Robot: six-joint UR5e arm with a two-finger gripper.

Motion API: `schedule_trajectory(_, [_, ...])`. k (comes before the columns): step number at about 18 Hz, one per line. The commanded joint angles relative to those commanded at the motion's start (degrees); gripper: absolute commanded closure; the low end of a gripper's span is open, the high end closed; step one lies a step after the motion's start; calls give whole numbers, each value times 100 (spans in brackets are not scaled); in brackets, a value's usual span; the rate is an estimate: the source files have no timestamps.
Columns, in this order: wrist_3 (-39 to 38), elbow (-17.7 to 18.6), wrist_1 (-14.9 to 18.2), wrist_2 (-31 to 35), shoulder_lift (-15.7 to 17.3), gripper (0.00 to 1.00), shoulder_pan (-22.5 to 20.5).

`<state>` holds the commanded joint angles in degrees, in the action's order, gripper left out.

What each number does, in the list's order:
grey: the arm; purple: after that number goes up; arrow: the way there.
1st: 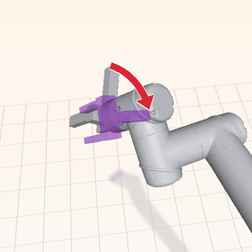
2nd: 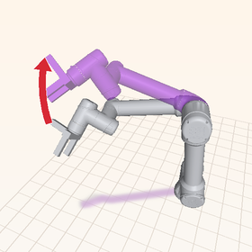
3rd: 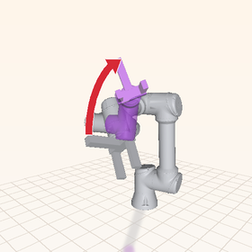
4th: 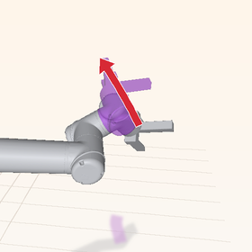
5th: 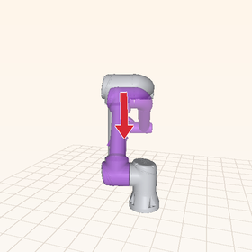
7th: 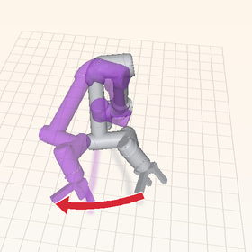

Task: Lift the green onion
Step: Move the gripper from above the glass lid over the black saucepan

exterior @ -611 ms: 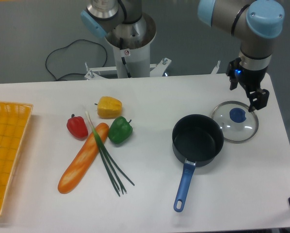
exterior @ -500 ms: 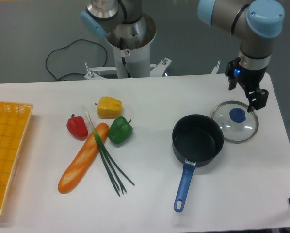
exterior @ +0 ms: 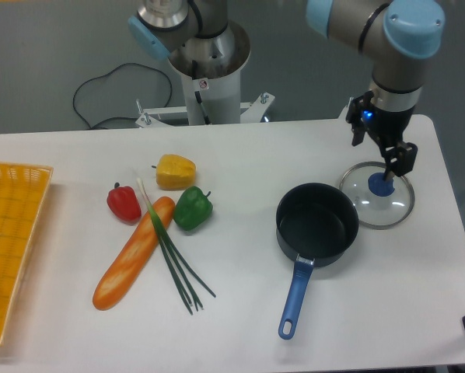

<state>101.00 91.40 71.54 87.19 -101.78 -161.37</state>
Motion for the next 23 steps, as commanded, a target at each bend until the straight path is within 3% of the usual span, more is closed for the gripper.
schedule_trajectory(7, [-1010, 317, -9, -290, 132, 0, 193])
schedule_trajectory(12, [-2319, 361, 0, -729, 141, 0, 386])
schedule_trajectory(19, [-4121, 282, -149, -721, -52, 0, 852])
schedule_trajectory(23, [-4228, 273, -193, -1010, -70, 0, 958])
